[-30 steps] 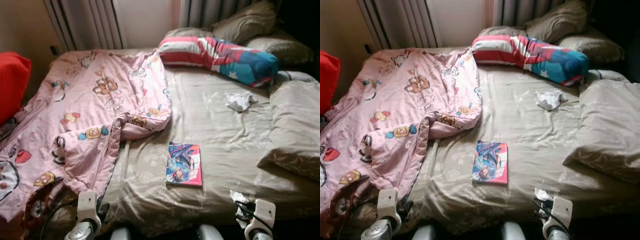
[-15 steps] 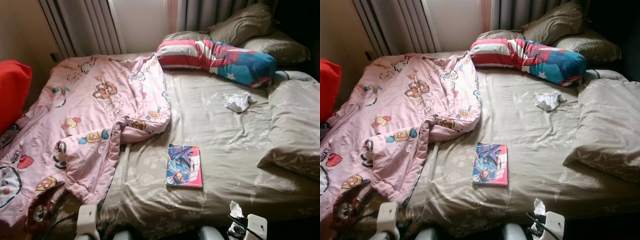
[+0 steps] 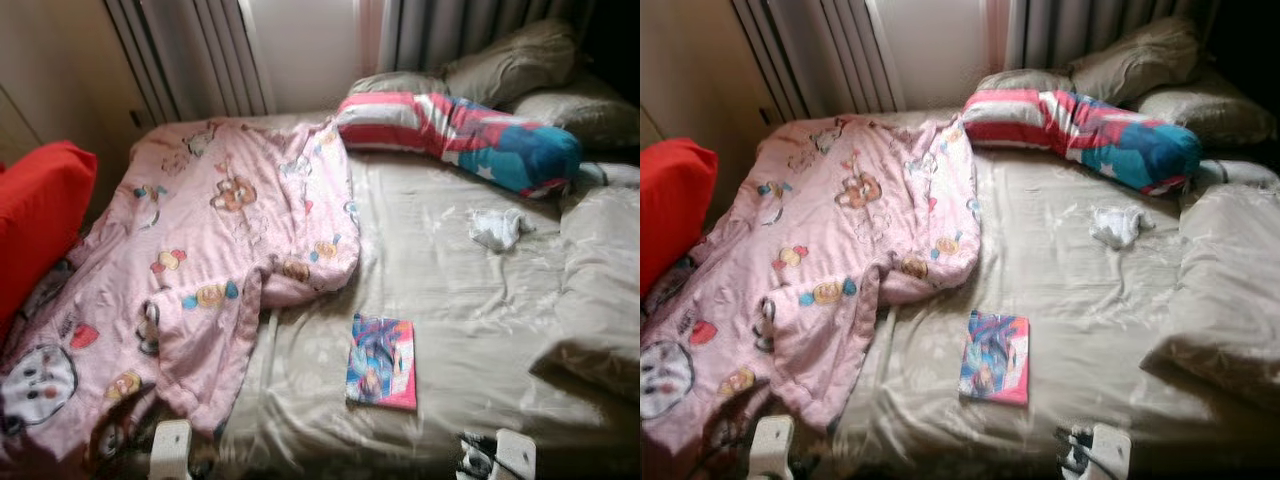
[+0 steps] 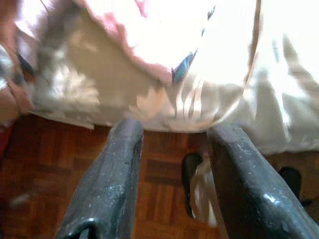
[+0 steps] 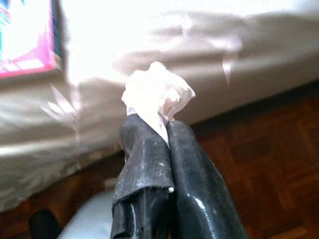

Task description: Clean up the room

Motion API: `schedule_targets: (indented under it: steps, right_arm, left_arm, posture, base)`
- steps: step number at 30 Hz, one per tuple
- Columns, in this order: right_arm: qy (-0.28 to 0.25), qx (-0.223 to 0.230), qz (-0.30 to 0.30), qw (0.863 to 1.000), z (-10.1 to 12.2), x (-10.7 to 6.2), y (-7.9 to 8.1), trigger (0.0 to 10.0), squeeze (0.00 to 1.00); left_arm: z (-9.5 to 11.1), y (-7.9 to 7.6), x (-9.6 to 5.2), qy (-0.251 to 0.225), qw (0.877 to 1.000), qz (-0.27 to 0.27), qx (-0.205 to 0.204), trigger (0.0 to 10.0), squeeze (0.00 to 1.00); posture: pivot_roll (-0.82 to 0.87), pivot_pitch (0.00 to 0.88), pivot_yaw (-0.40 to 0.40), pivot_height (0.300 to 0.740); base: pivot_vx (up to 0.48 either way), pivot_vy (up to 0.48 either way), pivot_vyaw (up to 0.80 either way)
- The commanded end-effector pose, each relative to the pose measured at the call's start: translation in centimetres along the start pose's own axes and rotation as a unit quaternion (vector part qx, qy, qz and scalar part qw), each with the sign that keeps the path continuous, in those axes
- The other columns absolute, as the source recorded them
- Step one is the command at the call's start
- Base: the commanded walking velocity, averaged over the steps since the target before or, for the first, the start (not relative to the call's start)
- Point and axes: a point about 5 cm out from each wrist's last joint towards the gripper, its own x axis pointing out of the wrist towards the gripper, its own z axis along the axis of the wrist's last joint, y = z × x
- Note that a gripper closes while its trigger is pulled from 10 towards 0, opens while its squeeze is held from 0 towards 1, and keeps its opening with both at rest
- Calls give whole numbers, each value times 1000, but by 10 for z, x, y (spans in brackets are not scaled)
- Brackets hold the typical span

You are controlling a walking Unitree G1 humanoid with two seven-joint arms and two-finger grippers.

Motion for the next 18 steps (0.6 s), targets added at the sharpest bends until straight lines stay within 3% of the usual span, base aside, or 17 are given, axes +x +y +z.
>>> schedule_targets:
  steps: [1, 18]
  right_arm:
    - [2, 5, 2, 1000, 0, 0, 2, 10000, 0]
    - [11, 1, 6, 1000, 3, 2, 0, 10000, 0]
  left_arm:
    - [-7, 0, -1, 18, 1000, 5, 0, 10000, 0]
    - [-2, -2, 0, 11, 1000, -8, 3, 10000, 0]
  posture:
    - [-105, 0, 56, 740]
    - [-100, 0, 42, 740]
  base:
    - [0, 0, 0]
    - [0, 0, 0]
